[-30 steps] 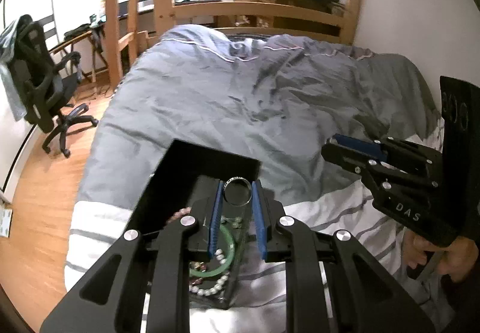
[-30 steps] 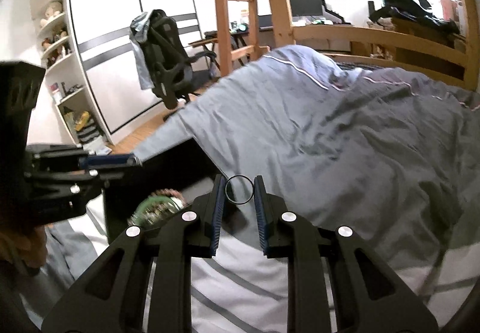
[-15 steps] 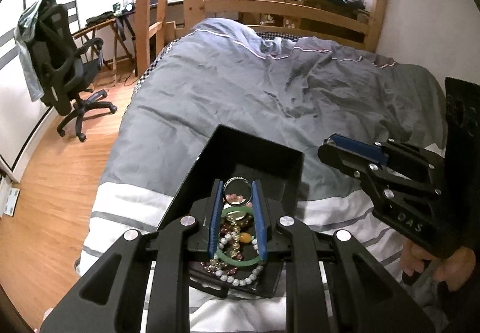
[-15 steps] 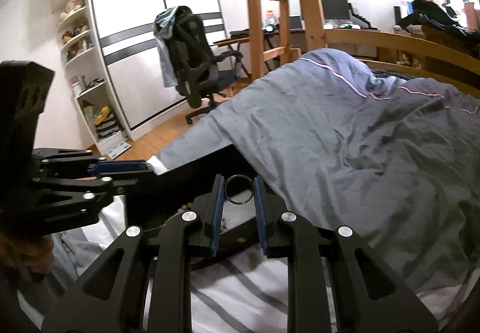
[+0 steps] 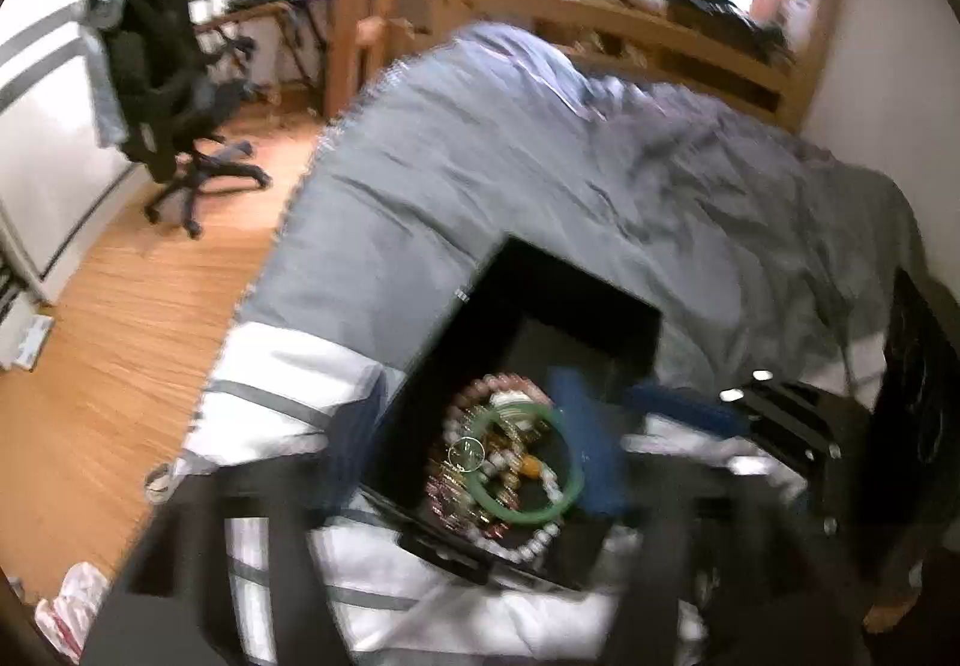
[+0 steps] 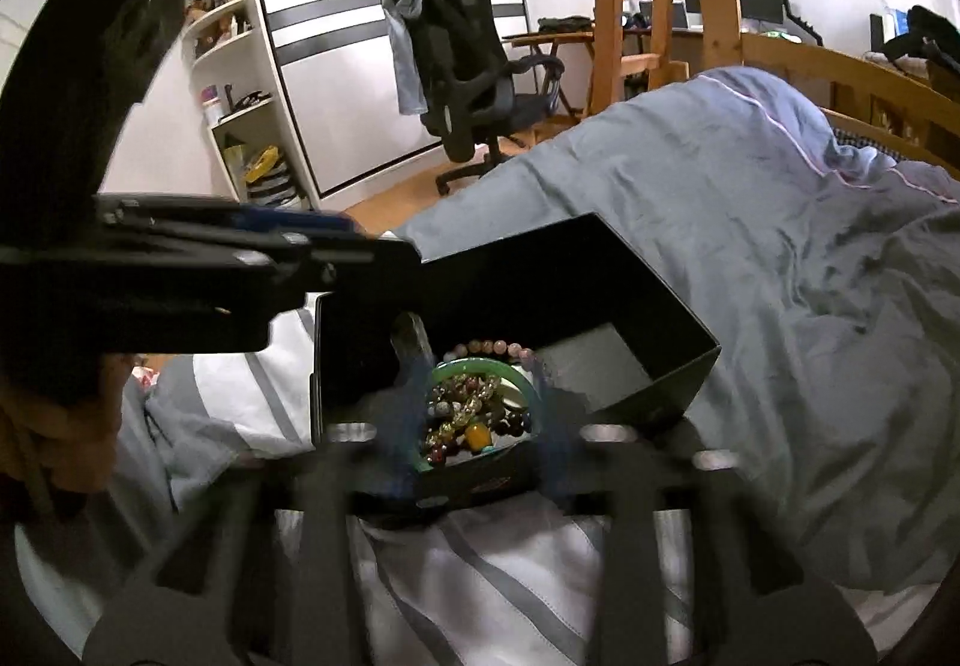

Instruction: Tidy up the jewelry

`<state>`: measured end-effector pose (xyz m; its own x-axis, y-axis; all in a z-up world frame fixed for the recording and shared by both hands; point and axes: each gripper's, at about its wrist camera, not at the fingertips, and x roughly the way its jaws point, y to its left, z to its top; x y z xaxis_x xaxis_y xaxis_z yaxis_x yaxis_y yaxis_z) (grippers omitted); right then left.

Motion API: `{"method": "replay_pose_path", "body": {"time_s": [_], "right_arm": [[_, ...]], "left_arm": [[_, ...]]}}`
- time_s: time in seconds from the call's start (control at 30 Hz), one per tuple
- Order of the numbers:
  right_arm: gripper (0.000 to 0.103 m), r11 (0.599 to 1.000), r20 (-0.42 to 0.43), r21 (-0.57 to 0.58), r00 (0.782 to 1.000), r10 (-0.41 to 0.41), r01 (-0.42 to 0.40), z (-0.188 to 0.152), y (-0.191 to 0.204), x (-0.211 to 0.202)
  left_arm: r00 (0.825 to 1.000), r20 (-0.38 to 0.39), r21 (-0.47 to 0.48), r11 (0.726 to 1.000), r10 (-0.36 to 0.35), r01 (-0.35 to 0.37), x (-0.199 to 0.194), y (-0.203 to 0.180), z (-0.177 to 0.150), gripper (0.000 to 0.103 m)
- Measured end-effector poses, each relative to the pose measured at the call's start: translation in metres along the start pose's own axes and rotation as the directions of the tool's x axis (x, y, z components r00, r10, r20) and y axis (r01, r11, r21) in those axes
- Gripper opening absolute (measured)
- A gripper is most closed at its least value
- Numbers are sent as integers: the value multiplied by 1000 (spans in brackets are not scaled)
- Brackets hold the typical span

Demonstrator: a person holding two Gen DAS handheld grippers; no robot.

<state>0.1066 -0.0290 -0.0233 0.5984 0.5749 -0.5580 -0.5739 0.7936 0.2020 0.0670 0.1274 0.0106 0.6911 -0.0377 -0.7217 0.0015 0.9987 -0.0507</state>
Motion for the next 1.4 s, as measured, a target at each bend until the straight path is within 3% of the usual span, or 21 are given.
{"method": "replay_pose_path", "body": {"time_s": [0.03, 0.07, 0.13, 0.23, 0.47, 0.7, 0.9, 1.1, 1.23, 1.4], "right_arm": [[94, 1000, 26, 10, 999, -21, 20, 0, -1, -5], [94, 999, 70, 29, 997, -42, 40, 2, -4, -13], [95, 996, 82, 69, 995, -61, 56, 8, -11, -23], [99, 981, 97, 133, 984, -152, 138, 16, -23, -44], [99, 949, 76, 250, 973, -218, 193, 24, -25, -107], [99, 955, 28, 201, 973, -228, 218, 21, 7, -135], [99, 966, -27, 162, 980, -198, 199, 12, 28, -135], [99, 974, -111, 89, 974, -197, 207, -9, 42, -119], [99, 973, -111, 79, 972, -207, 216, -13, 46, -120], [99, 971, -96, 100, 973, -209, 219, -13, 42, -125]], "left_arm": [[999, 31, -15, 1000, 12, -12, -6, 3, 1, 78], [998, 55, -35, 999, 15, -13, -12, 6, 3, 80], [996, 82, -77, 997, 21, -15, -21, 13, 4, 90], [995, 100, -114, 994, 10, 2, -38, 20, 7, 94], [990, 134, -60, 997, 51, -43, -88, 13, -8, 97], [986, 122, 46, 992, 115, -121, -126, 0, -31, 97], [982, 76, 106, 978, 173, -181, -122, 0, -45, 97], [987, 53, 133, 979, 148, -154, -112, -2, -53, 97], [985, 50, 107, 980, 162, -167, -106, 2, -54, 97], [978, 96, 149, 969, 186, -199, -109, -10, -56, 97]]}}
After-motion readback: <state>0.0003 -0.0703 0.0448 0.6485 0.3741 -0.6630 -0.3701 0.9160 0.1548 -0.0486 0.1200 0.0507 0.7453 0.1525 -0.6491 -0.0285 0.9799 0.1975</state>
